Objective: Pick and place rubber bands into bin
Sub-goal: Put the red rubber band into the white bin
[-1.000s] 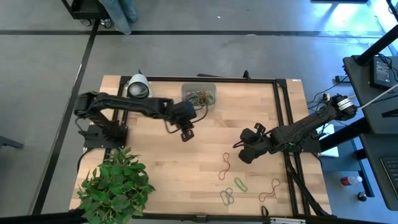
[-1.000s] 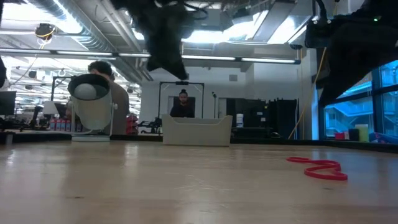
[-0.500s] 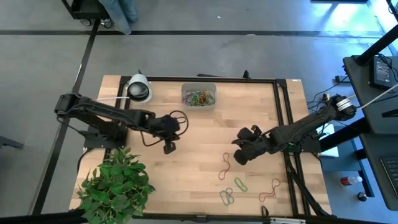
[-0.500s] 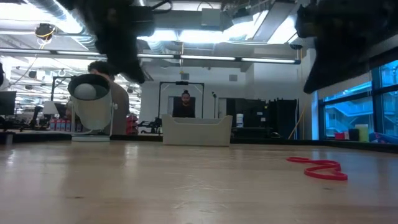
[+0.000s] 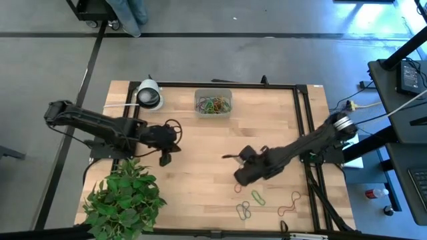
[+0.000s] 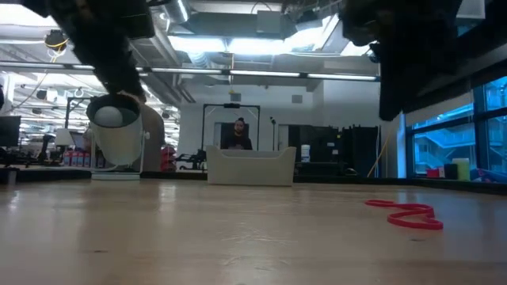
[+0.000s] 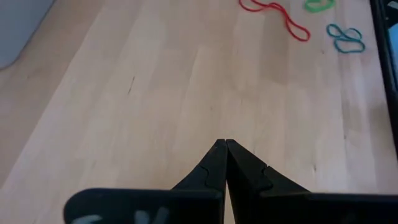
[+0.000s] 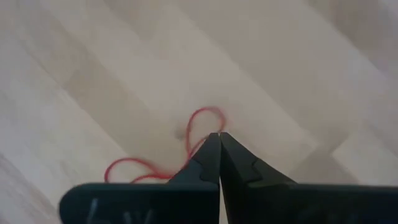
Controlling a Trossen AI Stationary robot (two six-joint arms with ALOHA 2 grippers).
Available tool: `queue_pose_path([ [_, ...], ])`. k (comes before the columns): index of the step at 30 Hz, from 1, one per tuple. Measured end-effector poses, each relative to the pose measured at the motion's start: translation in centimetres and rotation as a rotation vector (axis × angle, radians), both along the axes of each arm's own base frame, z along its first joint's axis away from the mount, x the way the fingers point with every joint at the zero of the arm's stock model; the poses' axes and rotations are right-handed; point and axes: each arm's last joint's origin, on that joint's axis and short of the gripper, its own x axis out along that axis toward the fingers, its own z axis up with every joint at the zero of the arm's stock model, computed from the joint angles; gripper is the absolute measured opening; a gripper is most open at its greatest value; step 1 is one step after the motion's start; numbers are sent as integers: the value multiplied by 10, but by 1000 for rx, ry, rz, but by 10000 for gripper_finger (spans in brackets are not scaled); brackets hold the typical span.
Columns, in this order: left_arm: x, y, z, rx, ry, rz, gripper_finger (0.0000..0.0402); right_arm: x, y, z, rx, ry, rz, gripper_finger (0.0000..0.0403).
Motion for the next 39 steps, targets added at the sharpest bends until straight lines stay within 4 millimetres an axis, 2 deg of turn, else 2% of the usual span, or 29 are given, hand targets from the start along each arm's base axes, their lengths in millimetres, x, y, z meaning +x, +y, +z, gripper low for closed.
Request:
queue_pose_path([
  [6,-12,1,0,-18,-22,-17,1,25,20,-25,29,99,-166,4],
  [14,-15,-1,-1,-45,0,-99,1,32,28,-54,118,215,-352,60],
  [21,-18,-7,-2,-34,22,-137,1,38,31,-69,128,207,-361,119],
  [27,-19,-11,-2,-27,25,-167,1,43,34,-87,128,231,-389,130],
  [31,-20,-14,-2,-26,25,-185,1,44,35,-97,127,243,-422,118],
  [33,-20,-15,-2,-26,26,-191,2,45,35,-99,133,241,-422,93],
  [37,-21,-17,-3,-18,40,-206,1,45,35,-97,141,242,-417,17],
  [39,-22,-17,-4,-17,43,-206,2,44,35,-94,143,249,-417,10],
])
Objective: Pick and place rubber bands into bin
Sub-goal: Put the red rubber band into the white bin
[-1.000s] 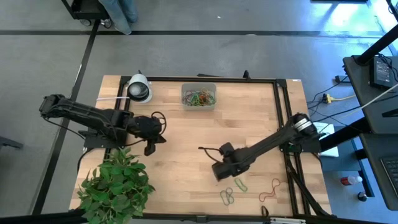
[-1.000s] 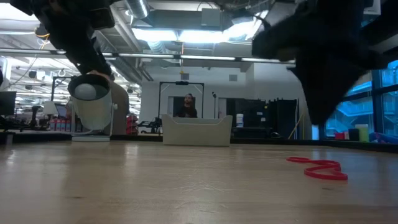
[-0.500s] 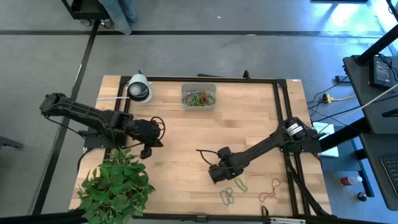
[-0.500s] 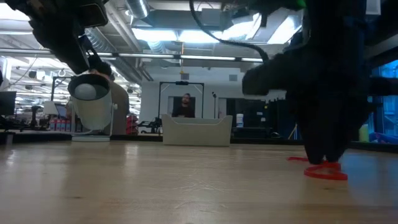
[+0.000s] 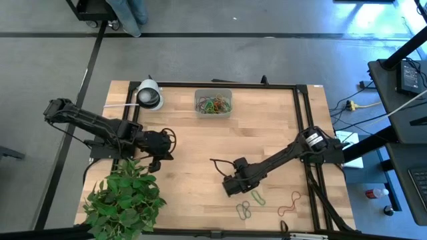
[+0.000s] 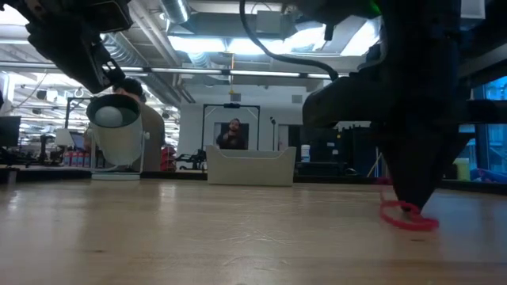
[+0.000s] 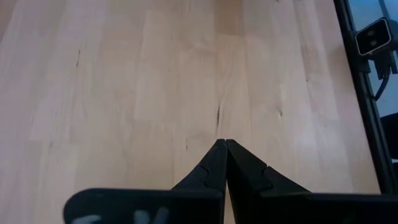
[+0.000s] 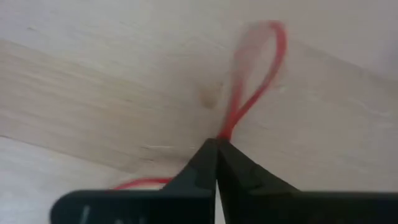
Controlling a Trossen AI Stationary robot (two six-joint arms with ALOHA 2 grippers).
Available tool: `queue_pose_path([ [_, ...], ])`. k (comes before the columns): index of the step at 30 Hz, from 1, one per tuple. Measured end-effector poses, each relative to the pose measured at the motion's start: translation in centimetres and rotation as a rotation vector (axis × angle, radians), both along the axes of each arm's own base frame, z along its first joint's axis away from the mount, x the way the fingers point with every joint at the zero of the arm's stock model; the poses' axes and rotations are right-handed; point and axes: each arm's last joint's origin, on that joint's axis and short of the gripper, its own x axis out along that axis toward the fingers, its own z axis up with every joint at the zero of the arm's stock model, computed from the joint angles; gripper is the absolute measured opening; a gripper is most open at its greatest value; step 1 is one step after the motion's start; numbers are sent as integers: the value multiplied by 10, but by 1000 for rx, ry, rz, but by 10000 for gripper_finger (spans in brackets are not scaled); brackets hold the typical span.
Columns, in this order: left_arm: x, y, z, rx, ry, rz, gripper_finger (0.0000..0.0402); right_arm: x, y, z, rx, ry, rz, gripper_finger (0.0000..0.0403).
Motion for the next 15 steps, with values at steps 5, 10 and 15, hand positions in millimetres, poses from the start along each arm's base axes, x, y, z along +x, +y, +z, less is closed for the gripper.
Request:
queue_pose_path([
  [5,0,1,0,13,1,12,2,-6,-3,24,-44,45,6,3],
  [10,1,7,0,43,-6,33,1,-6,-14,61,-71,27,18,2],
  [15,4,20,0,79,-14,63,1,3,-36,88,-106,-1,86,1],
])
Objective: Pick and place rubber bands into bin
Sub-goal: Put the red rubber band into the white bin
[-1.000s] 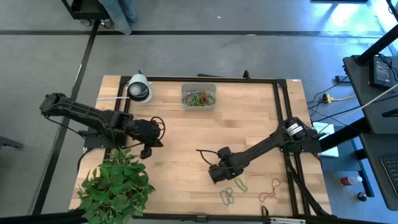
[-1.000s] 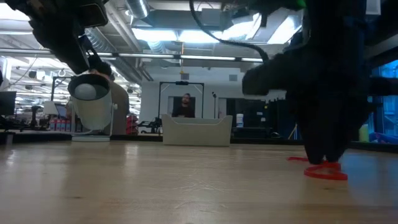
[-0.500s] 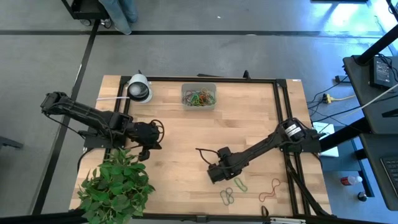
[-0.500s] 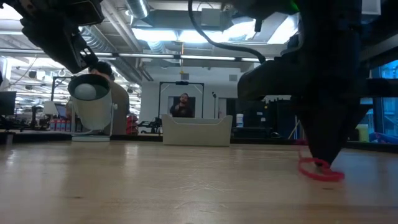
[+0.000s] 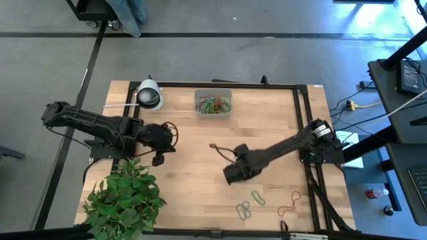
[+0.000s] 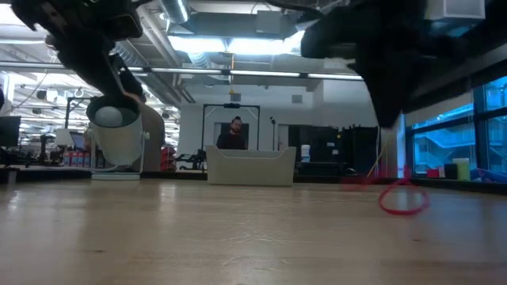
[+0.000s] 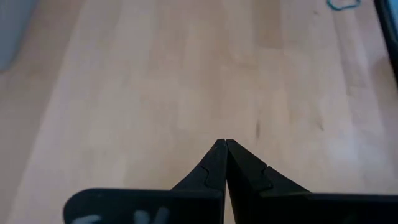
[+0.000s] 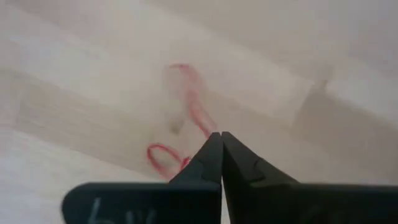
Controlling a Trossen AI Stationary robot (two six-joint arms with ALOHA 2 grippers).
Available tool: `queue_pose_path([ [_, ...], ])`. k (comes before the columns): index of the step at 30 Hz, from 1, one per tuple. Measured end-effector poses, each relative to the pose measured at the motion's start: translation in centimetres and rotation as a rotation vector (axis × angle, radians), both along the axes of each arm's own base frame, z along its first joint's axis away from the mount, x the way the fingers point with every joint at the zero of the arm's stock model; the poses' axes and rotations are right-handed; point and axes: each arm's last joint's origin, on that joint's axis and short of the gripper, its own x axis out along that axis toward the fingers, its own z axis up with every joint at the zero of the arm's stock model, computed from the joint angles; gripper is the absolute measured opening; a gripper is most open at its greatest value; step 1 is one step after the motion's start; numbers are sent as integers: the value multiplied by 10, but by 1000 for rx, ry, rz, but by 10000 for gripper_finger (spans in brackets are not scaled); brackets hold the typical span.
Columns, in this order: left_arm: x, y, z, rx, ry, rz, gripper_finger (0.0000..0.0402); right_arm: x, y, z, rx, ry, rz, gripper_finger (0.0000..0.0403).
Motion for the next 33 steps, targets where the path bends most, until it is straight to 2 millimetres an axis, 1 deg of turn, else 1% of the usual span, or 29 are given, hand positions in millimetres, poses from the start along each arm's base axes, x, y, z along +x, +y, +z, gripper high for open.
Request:
queue_pose_path([
  [3,1,8,0,13,-2,12,1,11,-20,13,-44,3,59,1],
  [7,1,18,0,16,-4,25,1,26,-54,36,-104,-12,149,0],
  [11,1,27,0,11,-5,63,1,40,-97,61,-162,-37,240,0],
  [15,1,35,0,14,-5,101,1,49,-143,85,-231,-69,310,0],
  [18,1,40,0,10,-5,125,1,54,-175,94,-262,-111,342,0],
  [20,0,43,0,10,-5,140,1,54,-189,96,-257,-116,363,0],
  [22,0,45,0,5,-5,157,1,52,-195,96,-254,-96,376,0],
  [25,0,46,0,5,-5,168,1,53,-193,96,-253,-84,409,0],
  [30,0,49,0,5,-5,181,1,54,-177,95,-247,-78,442,0],
  [33,-1,49,0,10,-6,177,1,53,-161,91,-231,-66,447,0],
])
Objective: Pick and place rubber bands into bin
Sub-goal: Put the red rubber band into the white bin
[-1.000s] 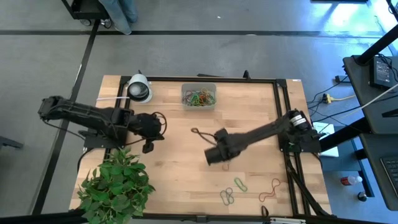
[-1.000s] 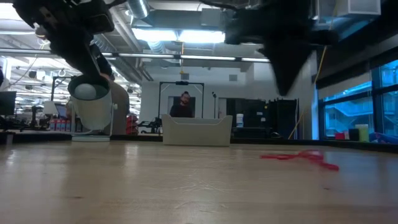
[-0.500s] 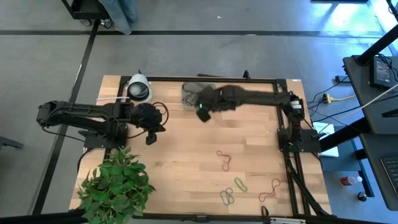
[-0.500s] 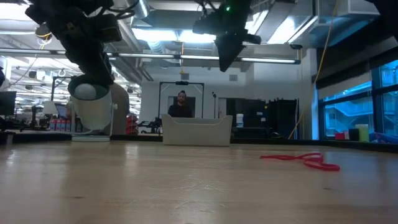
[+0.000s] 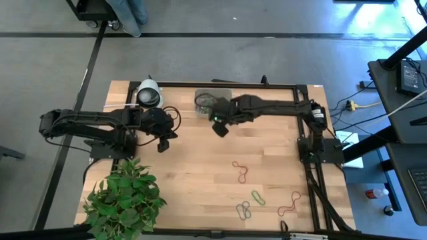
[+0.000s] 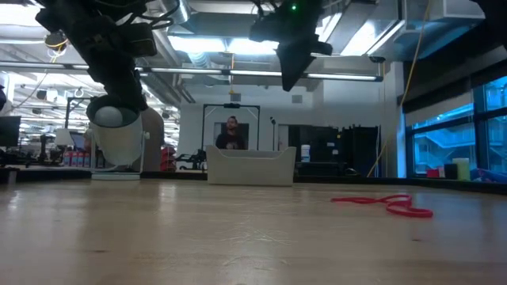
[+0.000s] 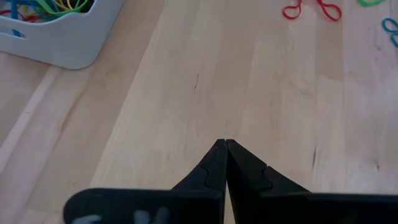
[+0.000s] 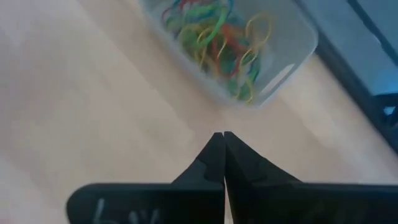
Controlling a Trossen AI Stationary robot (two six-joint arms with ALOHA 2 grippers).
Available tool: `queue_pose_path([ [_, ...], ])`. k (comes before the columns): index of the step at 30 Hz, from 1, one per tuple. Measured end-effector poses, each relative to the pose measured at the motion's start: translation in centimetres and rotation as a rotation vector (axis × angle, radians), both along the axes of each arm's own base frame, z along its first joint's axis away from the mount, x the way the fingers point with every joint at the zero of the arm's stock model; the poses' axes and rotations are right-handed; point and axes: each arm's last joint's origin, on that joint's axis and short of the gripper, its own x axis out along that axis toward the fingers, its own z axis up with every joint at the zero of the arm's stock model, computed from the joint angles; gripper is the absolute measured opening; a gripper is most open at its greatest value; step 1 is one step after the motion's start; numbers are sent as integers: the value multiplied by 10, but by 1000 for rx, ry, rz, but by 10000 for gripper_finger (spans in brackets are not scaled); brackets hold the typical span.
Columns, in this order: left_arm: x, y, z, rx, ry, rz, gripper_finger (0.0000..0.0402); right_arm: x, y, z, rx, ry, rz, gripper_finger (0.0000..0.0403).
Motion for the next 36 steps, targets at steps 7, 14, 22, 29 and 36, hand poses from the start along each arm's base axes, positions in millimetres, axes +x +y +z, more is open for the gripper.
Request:
queue_pose_path([
  [7,0,-1,0,-5,-2,-19,1,-5,45,-18,57,30,-37,0],
  [14,0,-2,0,-29,-7,-53,1,-15,90,-37,129,47,-96,0],
  [22,0,-2,0,-26,-7,-57,1,-30,127,-70,249,85,-199,0],
  [29,0,-2,0,-20,-7,-67,1,-49,139,-106,296,158,-369,26],
  [36,0,-2,0,-20,-1,-79,1,-55,141,-146,426,137,-399,90],
])
